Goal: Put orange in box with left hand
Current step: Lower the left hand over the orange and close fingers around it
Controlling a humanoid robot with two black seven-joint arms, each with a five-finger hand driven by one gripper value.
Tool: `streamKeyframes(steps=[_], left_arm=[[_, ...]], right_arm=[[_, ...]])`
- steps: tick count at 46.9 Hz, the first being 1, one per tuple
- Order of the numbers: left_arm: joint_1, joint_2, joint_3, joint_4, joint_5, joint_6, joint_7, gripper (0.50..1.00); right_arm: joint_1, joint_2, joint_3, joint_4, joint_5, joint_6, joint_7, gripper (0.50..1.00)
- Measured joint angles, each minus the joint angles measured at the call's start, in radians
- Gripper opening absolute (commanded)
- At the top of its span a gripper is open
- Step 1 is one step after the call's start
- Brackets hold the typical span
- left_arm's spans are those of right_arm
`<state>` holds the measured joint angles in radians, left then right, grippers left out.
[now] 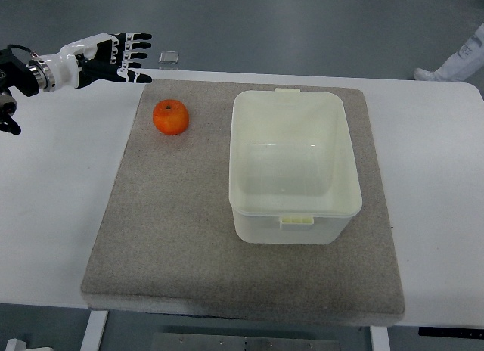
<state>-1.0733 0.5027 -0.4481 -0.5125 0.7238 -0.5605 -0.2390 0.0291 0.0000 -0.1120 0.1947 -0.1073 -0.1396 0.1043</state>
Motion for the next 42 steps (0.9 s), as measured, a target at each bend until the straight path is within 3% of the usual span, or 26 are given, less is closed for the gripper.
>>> streamKeyframes(steps=[27,42], left_arm=[[-0.118,0.004,0.103,-0.142,0.661,0.086,-0.002,0.992],[-0.119,-0.090,0.236,-0.159,0.741,0.167,0.003,0.988]], right_arm=[[0.000,0.000,0.000,0.000,0.000,0.000,0.000,0.944],[0.000,0.000,0.000,0.000,0.000,0.000,0.000,0.944]])
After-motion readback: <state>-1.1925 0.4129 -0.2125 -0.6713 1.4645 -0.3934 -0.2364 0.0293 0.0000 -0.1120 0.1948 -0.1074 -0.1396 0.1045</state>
